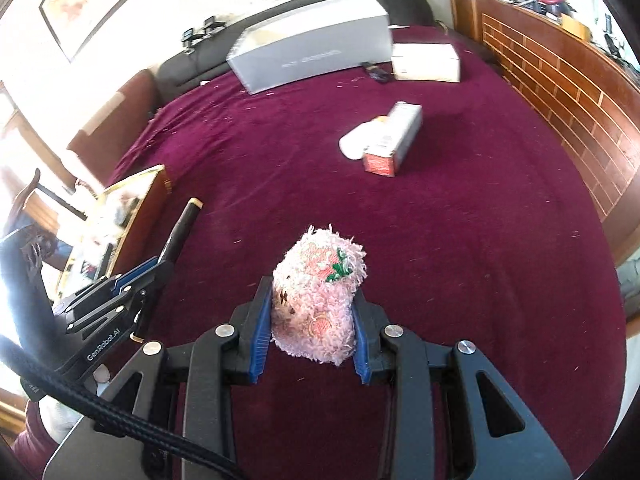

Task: Organize objects
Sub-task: 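Carry the beige-capped marker and pink plush toy over the tray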

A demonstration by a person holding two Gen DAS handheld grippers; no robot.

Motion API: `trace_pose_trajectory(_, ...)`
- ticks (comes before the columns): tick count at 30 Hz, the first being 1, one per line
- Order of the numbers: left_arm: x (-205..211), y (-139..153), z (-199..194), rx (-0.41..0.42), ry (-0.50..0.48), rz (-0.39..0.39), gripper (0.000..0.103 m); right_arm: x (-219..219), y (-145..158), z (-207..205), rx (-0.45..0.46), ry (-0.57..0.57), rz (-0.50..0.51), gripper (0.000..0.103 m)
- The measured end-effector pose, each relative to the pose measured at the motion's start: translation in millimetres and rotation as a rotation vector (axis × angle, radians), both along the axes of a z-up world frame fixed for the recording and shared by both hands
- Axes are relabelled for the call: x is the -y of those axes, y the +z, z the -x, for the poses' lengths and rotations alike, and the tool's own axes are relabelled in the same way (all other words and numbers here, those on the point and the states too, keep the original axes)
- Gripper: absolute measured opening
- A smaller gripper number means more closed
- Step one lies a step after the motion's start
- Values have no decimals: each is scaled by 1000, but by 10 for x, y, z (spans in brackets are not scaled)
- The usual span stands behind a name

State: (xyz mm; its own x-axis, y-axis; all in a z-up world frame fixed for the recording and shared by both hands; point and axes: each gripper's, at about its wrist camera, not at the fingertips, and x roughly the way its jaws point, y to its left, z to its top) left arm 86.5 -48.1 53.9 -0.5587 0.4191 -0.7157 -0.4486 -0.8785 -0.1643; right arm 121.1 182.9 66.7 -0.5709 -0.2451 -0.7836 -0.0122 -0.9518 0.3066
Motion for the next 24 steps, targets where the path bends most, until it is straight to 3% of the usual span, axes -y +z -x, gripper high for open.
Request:
trace_pose_trajectory(8, 513, 224, -198, -18, 61, -62, 11, 481, 125, -44, -25, 106, 2, 32)
trace_pose_trajectory(14, 899, 292, -241, -46, 130, -68, 11, 946, 247, 21, -45, 201, 15, 32)
trace_pose_trajectory(24, 1839, 73, -181, -5, 314, -92, 12, 1910, 275, 206, -40, 392, -9, 32)
